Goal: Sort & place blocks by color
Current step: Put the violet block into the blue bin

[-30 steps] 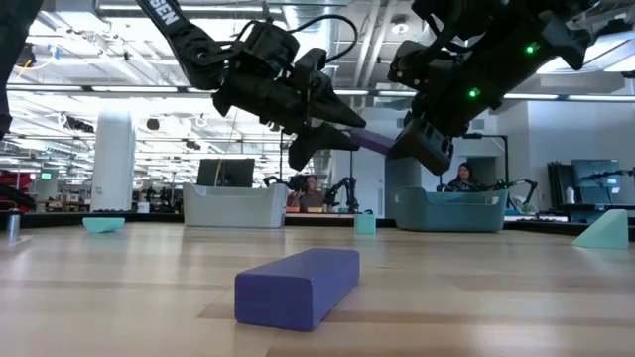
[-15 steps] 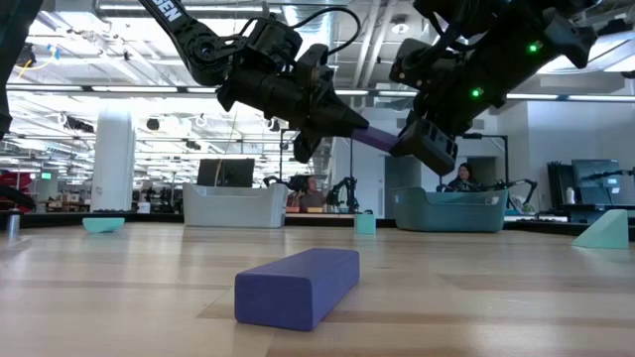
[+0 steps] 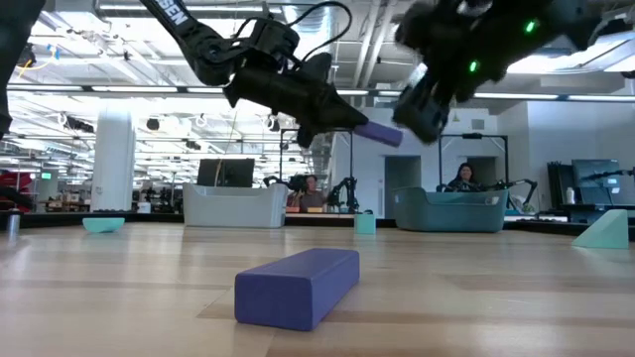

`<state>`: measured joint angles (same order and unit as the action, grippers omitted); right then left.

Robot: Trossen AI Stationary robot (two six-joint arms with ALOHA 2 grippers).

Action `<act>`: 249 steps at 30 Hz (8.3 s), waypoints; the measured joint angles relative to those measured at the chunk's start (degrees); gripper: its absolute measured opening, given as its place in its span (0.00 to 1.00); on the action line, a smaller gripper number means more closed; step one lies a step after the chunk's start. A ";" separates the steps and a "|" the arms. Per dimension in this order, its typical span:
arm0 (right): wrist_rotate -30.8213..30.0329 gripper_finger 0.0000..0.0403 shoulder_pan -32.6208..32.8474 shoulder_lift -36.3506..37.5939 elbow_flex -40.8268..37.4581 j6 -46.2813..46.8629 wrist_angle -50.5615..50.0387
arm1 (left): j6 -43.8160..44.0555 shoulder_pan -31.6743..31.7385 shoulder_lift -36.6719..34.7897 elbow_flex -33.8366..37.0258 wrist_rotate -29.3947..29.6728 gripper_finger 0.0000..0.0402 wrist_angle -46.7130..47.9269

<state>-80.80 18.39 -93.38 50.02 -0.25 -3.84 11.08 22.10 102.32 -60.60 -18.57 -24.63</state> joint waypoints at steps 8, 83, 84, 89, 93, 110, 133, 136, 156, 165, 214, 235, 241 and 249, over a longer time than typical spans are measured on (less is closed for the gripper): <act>-5.87 0.71 4.62 11.85 -0.46 11.15 -6.85 | -1.53 4.67 10.50 -15.29 1.30 0.07 4.23; 70.70 0.71 33.35 -7.06 5.54 79.45 -21.63 | -20.21 -19.84 -20.69 30.38 19.38 0.46 -18.21; 71.10 0.71 33.35 -8.45 6.77 79.41 -23.21 | -20.11 -19.84 -20.69 30.38 20.55 0.48 -18.36; 71.19 0.71 33.37 -14.16 12.16 79.56 -31.52 | -20.01 -19.83 -20.69 30.38 26.56 0.51 -18.65; 70.89 0.69 33.37 -16.60 14.67 79.54 -35.78 | -20.39 -19.81 -20.69 30.38 26.91 0.50 -18.74; 66.19 0.24 31.60 -17.20 15.93 73.64 -39.10 | -20.97 -19.20 -20.67 30.38 26.88 0.44 -19.79; 42.51 0.23 22.43 -17.55 16.78 67.86 -64.38 | -23.59 -12.72 -20.67 30.36 26.95 0.44 -20.05; 36.90 0.26 19.80 -17.24 16.84 67.58 -66.56 | -20.14 -10.82 -20.67 30.36 26.87 0.44 -18.94; 21.01 0.25 9.54 9.88 -7.85 51.74 -35.47 | -2.85 -3.57 -20.63 30.21 15.82 0.45 -19.27; 20.92 0.24 -0.54 10.53 -8.79 21.47 -12.04 | 7.34 -4.95 -19.67 25.69 15.27 0.45 -14.70; 21.66 0.24 -6.09 10.52 -8.76 -5.19 1.68 | 5.74 -7.39 7.17 -8.40 1.30 0.13 5.07; 5.85 0.61 1.73 22.50 -8.72 26.94 -14.81 | -4.16 2.09 7.59 -16.72 9.31 0.09 8.39; 5.82 0.59 3.32 26.01 -8.72 33.46 -18.04 | -4.42 2.92 10.11 -20.52 8.51 0.09 8.81; 6.00 0.58 4.64 25.40 -8.75 36.46 -18.77 | -5.93 3.27 20.18 -32.96 7.85 0.09 18.03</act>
<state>-74.81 23.03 -67.99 41.26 36.21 -22.60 5.15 25.36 122.50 -93.56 -10.72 -6.60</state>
